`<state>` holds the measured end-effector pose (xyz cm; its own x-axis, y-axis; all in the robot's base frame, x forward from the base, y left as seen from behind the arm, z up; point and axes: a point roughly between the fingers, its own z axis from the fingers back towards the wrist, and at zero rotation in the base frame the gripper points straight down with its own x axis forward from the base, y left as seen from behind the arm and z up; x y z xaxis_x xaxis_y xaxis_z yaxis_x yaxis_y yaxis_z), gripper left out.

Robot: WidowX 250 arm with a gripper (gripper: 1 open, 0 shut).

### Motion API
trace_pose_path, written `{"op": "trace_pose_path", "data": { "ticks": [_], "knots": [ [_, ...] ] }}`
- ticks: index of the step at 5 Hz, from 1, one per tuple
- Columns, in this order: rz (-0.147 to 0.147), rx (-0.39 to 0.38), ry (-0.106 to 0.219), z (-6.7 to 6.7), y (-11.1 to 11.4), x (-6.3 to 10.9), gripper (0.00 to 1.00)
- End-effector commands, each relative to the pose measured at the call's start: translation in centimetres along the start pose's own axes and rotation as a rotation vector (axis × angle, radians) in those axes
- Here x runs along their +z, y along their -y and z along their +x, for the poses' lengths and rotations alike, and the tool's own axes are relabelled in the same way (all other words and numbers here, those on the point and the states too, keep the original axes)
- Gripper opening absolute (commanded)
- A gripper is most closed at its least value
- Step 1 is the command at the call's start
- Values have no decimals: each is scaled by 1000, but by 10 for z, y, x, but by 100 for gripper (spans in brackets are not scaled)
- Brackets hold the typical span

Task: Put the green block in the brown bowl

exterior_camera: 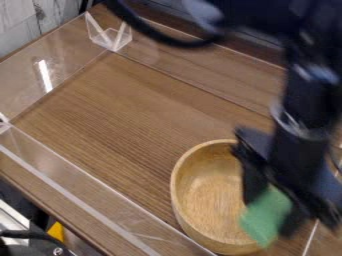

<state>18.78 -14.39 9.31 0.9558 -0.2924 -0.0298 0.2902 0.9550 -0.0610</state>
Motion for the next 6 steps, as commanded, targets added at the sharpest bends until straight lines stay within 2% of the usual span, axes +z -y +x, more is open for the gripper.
{"op": "trace_pose_path", "data": {
  "ticks": [1,2,6],
  "knots": [
    [-7,-9,47,0,-18,22,0],
    [-9,-21,52,-2,-28,22,0],
    [-43,-15,35,-2,-33,19,0]
  ]
}}
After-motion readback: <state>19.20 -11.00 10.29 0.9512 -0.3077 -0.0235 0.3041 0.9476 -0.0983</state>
